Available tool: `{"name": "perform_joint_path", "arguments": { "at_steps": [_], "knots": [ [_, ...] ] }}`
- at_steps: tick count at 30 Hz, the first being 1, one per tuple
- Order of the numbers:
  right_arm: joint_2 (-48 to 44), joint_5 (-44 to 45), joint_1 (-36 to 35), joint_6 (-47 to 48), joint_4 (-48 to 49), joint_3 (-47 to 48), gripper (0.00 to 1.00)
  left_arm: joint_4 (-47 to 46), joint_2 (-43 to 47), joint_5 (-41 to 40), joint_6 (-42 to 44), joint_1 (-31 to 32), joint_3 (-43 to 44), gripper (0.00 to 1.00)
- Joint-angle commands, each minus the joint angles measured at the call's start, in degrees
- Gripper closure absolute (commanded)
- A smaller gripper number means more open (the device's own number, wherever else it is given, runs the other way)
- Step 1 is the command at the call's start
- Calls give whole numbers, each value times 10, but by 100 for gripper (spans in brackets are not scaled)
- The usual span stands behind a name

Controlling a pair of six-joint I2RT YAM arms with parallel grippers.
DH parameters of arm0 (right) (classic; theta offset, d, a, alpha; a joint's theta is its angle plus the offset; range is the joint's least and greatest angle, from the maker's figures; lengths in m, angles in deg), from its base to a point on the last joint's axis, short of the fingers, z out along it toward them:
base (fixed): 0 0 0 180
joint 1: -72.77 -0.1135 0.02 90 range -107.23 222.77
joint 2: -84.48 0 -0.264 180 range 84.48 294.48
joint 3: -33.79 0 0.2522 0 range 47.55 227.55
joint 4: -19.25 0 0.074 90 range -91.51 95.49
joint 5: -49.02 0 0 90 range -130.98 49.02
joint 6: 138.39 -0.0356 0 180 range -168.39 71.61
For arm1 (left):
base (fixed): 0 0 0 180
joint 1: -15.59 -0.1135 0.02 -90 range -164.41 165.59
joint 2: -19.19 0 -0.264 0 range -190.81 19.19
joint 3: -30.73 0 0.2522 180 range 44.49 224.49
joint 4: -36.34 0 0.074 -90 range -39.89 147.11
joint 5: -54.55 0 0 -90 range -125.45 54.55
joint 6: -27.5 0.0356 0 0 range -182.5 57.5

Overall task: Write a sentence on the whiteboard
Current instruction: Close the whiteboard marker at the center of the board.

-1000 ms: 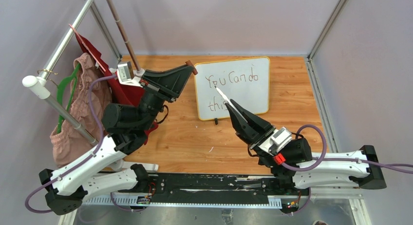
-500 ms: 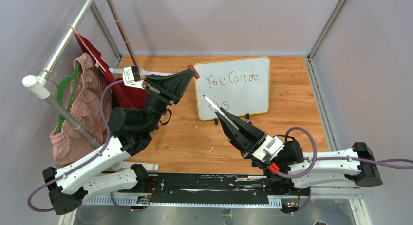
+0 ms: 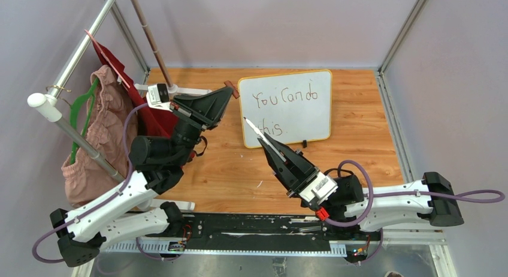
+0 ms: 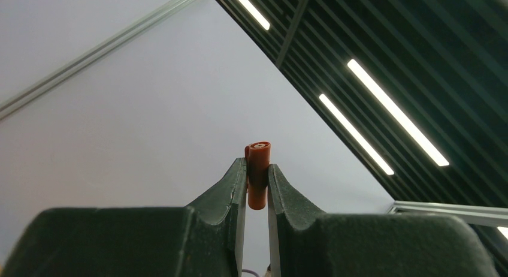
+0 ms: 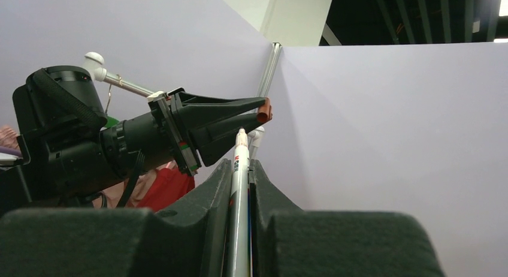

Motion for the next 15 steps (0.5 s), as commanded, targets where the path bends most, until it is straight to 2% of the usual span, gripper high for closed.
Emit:
{"name": "perform_joint_path", "arguments": {
  "at_steps": [1, 15],
  "knots": [
    [-2, 17, -7, 15, 66, 26, 100, -9, 14, -9, -6, -4, -7, 100],
    [24, 18, -7, 12, 58, 61, 100, -9, 21, 4, -8, -4, -12, 100]
  ]
}}
